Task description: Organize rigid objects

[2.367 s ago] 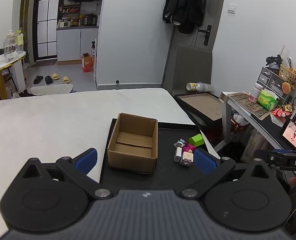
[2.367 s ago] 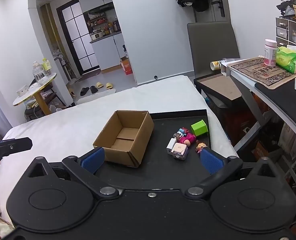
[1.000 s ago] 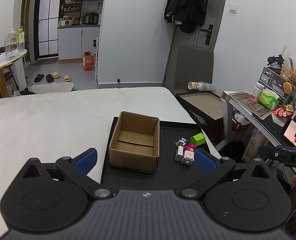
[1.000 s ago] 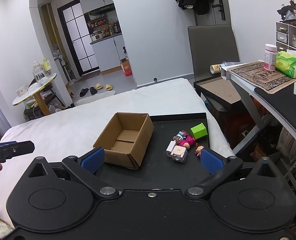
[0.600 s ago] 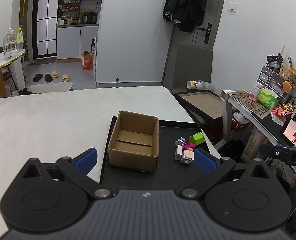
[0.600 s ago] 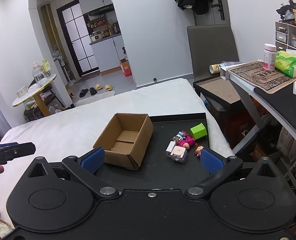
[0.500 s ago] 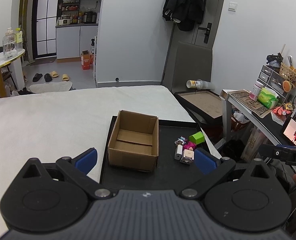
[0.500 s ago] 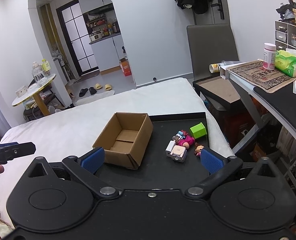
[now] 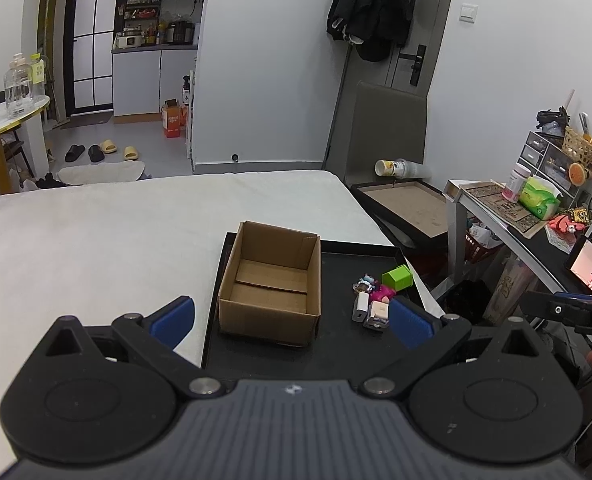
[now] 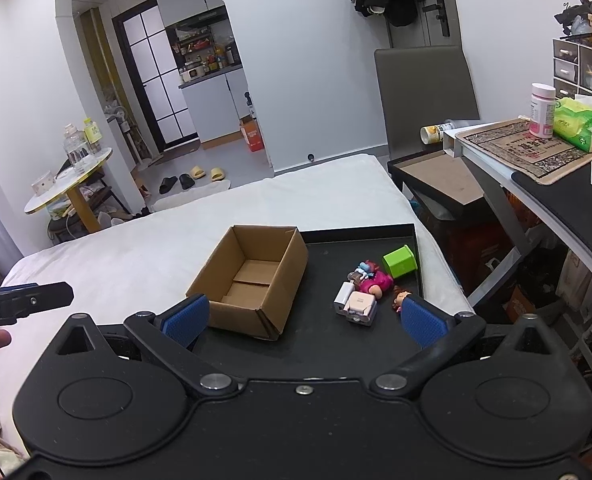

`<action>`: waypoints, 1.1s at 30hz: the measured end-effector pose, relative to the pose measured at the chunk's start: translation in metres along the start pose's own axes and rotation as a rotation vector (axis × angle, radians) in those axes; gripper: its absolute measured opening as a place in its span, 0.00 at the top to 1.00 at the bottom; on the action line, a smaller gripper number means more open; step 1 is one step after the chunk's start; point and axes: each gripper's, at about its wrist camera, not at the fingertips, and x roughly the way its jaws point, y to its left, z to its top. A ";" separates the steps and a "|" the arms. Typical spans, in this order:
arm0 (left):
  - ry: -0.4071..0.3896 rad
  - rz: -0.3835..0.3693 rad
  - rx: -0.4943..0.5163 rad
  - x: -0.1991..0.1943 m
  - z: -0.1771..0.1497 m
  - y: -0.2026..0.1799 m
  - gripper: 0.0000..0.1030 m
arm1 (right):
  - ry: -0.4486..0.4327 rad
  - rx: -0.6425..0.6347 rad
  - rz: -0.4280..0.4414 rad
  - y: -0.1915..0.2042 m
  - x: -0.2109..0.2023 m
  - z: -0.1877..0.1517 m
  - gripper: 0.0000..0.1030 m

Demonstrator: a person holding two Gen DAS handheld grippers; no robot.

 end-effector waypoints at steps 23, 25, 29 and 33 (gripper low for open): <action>0.058 0.027 -0.041 0.052 0.016 0.020 0.01 | 0.028 0.071 -0.010 -0.023 0.036 0.007 0.00; 0.064 0.032 -0.042 0.057 0.017 0.022 0.01 | 0.031 0.073 -0.012 -0.026 0.040 0.008 0.00; 0.078 0.044 -0.045 0.068 0.018 0.027 0.01 | 0.037 0.084 -0.024 -0.033 0.048 0.008 0.00; 0.093 0.051 -0.055 0.080 0.020 0.032 0.01 | 0.049 0.102 -0.040 -0.040 0.057 0.009 0.01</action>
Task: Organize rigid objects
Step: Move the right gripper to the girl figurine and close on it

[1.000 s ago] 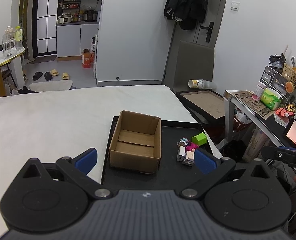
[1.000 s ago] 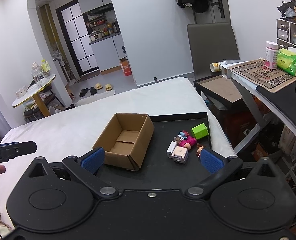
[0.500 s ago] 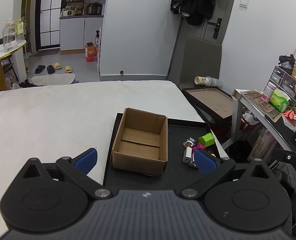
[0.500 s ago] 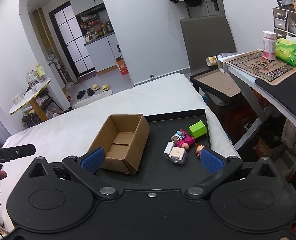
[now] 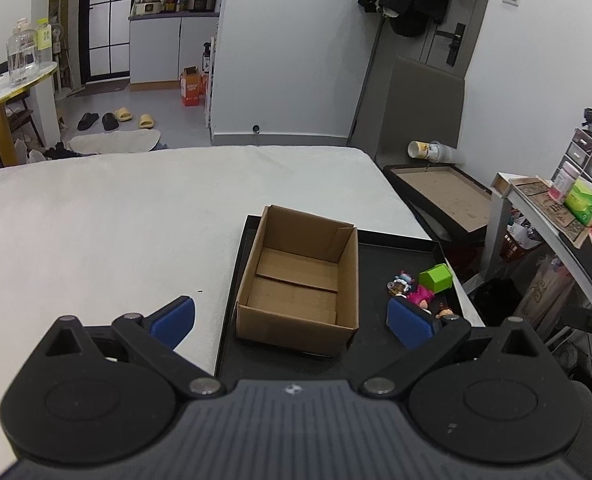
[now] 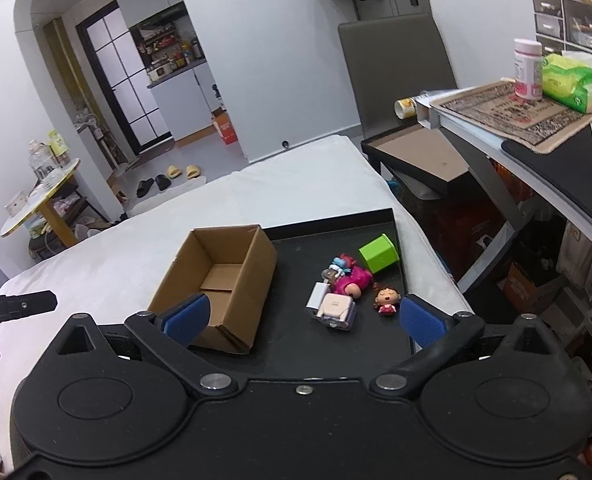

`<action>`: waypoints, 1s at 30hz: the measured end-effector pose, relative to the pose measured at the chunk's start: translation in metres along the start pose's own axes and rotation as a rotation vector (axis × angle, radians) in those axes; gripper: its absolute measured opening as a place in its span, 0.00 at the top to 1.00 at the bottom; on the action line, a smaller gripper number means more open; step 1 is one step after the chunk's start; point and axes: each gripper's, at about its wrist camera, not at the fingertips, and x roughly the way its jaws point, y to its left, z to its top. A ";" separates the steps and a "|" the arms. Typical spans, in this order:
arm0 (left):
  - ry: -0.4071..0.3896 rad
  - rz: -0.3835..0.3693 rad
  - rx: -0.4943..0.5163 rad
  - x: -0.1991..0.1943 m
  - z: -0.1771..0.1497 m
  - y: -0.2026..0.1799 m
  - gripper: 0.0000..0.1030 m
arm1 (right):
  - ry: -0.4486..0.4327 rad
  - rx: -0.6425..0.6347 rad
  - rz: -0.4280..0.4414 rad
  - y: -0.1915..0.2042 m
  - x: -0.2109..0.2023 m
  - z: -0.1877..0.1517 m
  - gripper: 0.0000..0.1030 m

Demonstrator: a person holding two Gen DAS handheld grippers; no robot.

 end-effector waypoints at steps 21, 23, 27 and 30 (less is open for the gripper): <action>0.105 0.061 -0.045 0.072 0.010 0.021 0.05 | 0.087 0.094 -0.055 -0.038 0.054 0.004 0.16; 0.113 0.068 -0.050 0.079 0.010 0.023 0.05 | 0.098 0.100 -0.059 -0.041 0.060 0.004 0.19; 0.139 0.077 -0.065 0.095 0.008 0.027 0.10 | 0.123 0.115 -0.067 -0.048 0.074 0.002 0.23; 0.158 0.083 -0.074 0.107 0.006 0.029 0.15 | 0.154 0.130 -0.078 -0.054 0.086 0.000 0.29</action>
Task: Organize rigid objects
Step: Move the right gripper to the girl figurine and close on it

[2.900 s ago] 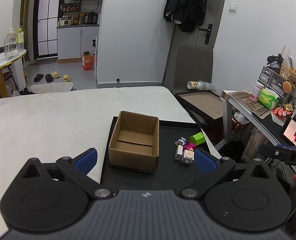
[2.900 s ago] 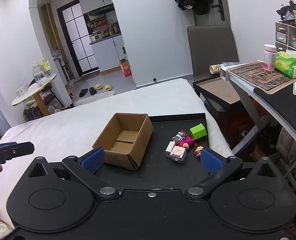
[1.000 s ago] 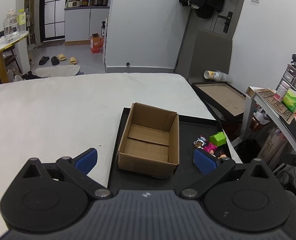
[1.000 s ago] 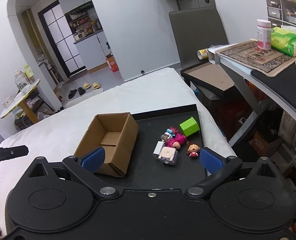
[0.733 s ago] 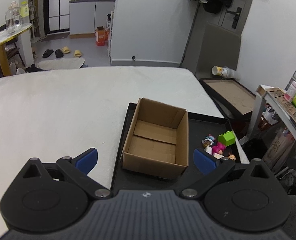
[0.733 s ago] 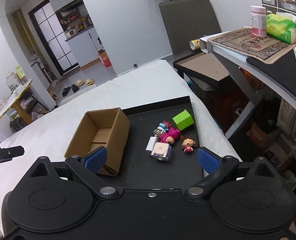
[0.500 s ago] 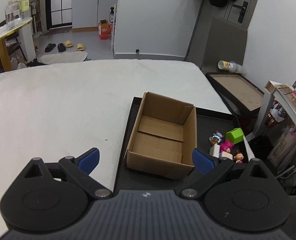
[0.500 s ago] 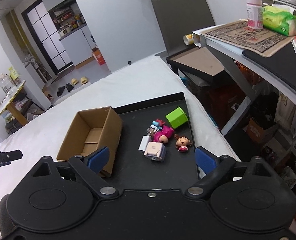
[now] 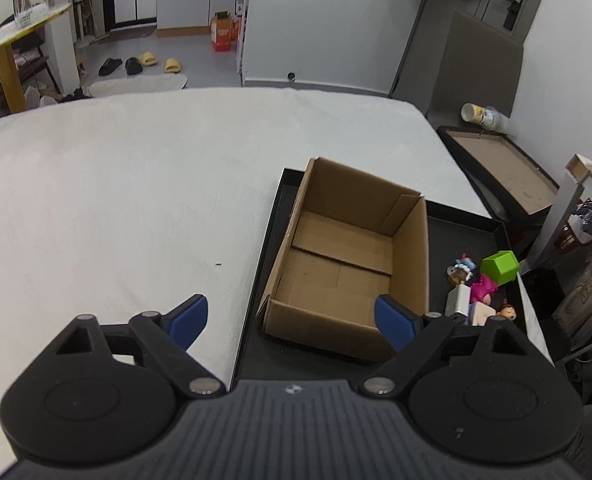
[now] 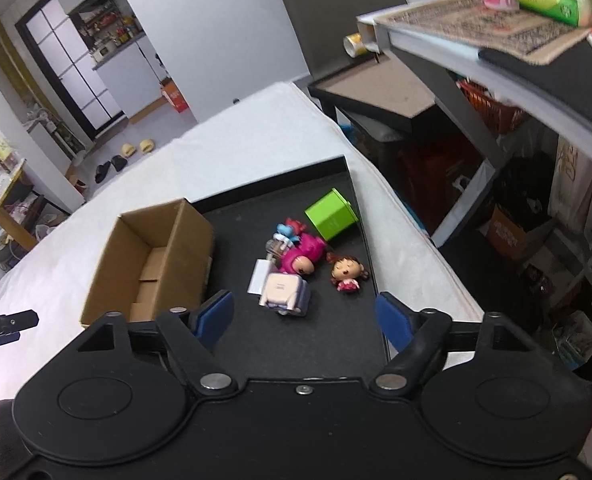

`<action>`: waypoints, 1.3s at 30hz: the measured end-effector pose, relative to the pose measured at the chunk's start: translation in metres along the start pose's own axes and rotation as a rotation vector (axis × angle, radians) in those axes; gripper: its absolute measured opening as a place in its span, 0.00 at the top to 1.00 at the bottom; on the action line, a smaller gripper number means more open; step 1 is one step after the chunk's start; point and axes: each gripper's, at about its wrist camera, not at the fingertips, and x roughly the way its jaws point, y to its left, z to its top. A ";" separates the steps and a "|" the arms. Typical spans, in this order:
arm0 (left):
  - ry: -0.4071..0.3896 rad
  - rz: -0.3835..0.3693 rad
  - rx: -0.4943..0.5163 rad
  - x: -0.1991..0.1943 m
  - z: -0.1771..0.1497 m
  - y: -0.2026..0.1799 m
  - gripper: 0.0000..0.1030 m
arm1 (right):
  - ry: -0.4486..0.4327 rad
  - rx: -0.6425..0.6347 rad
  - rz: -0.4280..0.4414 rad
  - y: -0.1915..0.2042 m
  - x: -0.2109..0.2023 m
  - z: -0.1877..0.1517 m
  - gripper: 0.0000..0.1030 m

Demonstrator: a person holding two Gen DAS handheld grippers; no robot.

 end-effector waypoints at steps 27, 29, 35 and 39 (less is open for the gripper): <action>0.140 0.064 -0.164 0.094 0.010 0.029 0.55 | 0.189 0.046 -0.111 -0.013 0.141 0.025 0.65; 0.150 0.058 -0.178 0.098 0.011 0.030 0.56 | 0.187 0.025 -0.124 -0.012 0.147 0.025 0.65; 0.167 0.051 -0.159 0.108 0.010 0.025 0.63 | 0.197 0.010 -0.157 -0.014 0.161 0.022 0.65; 0.170 0.044 -0.164 0.112 0.010 0.024 0.78 | 0.202 0.015 -0.173 -0.017 0.170 0.019 0.65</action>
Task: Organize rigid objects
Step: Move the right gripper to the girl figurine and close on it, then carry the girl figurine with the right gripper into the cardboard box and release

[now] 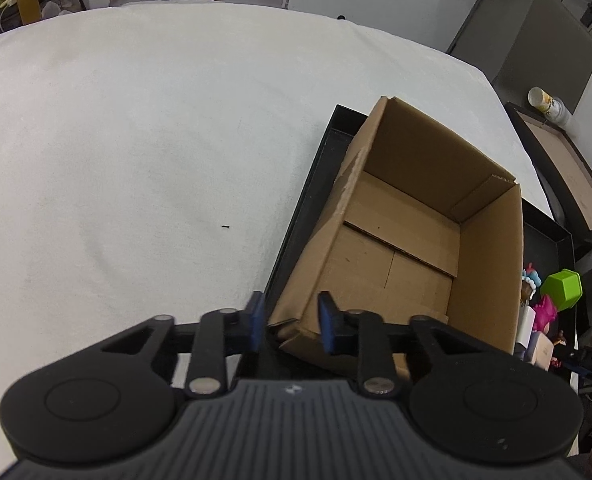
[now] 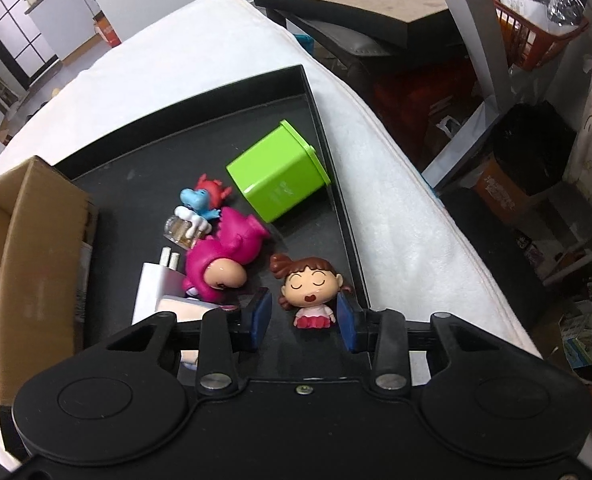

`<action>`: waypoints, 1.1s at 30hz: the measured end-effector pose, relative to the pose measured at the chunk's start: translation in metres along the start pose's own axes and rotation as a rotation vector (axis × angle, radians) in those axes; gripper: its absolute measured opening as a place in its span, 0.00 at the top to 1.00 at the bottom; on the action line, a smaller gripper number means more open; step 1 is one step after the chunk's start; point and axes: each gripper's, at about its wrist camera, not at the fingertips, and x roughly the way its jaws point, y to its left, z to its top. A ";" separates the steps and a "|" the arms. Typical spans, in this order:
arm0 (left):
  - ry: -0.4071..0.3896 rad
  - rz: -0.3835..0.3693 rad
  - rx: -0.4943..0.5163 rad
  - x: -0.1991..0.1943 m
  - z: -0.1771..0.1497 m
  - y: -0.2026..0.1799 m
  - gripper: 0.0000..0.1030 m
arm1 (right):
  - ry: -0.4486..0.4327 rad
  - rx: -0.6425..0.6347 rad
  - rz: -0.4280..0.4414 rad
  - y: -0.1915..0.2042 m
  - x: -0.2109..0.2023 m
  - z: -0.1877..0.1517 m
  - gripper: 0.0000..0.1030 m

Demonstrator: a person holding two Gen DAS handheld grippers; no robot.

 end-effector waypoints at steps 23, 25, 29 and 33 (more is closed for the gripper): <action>0.007 -0.069 0.040 -0.019 -0.017 -0.008 0.87 | -0.052 0.022 0.081 0.006 -0.032 -0.019 0.72; 0.022 -0.075 0.048 -0.018 -0.016 -0.008 0.87 | -0.061 0.021 0.094 0.010 -0.039 -0.020 0.72; 0.018 -0.081 0.059 -0.021 -0.017 -0.008 0.87 | -0.086 -0.005 0.117 0.024 -0.055 -0.024 0.72; 0.013 -0.096 0.081 -0.026 -0.021 -0.007 0.87 | -0.105 -0.024 0.132 0.035 -0.067 -0.028 0.72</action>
